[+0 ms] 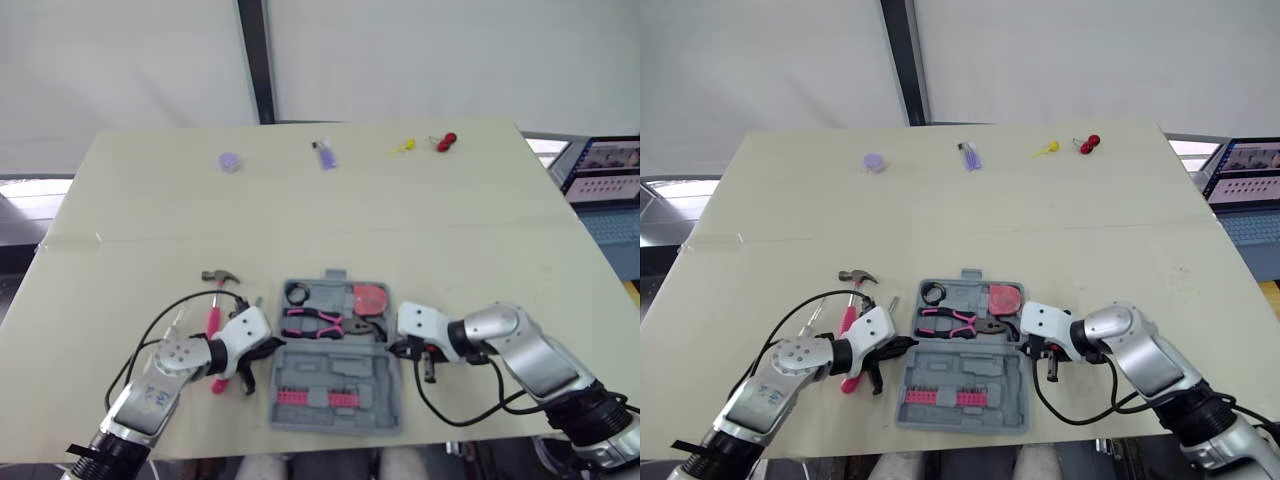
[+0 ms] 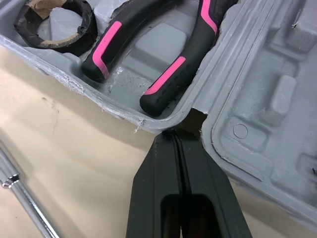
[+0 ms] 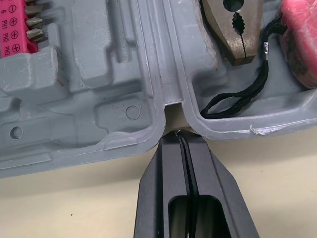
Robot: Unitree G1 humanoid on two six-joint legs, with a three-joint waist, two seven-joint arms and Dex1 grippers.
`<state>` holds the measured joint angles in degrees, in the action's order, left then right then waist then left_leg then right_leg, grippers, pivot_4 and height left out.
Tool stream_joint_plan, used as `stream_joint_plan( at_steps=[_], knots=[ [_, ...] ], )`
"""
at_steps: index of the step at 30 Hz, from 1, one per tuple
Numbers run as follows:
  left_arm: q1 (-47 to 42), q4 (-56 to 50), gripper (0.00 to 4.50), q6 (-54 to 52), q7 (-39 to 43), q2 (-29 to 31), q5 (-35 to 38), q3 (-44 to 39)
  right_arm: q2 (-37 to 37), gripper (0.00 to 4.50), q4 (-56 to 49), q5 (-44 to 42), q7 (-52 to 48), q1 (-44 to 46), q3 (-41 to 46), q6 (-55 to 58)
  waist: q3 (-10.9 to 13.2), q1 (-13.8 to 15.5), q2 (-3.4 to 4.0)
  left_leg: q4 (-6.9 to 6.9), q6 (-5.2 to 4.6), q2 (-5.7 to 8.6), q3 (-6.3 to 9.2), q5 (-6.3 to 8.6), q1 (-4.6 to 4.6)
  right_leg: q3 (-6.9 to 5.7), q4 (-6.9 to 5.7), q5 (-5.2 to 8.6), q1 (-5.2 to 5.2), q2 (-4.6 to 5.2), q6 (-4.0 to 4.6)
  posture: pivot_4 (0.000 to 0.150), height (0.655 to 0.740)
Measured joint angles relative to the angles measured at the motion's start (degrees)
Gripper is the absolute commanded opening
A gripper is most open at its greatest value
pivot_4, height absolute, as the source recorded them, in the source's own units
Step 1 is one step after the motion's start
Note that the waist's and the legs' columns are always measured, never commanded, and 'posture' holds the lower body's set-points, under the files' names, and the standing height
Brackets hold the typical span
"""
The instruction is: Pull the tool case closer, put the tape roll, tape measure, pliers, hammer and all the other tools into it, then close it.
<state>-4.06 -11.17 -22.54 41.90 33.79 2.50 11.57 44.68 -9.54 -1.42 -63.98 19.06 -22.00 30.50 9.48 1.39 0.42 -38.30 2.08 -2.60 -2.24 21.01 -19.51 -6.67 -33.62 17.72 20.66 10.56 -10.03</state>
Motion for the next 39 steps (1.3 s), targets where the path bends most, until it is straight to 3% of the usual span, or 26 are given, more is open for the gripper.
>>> stream_joint_plan(
  at_steps=[39],
  knots=[
    [0.0,-0.1,0.05,-0.5,0.0,-0.6,-0.5,-0.2,-2.9,0.01,4.0,2.7,3.0,1.9,0.4,-2.7,0.0,0.0,-0.02,-0.01,0.0,0.0,0.0,0.0,0.04,0.0,-0.01,0.0,-0.03,0.0,0.0,0.15,0.74]
  ],
)
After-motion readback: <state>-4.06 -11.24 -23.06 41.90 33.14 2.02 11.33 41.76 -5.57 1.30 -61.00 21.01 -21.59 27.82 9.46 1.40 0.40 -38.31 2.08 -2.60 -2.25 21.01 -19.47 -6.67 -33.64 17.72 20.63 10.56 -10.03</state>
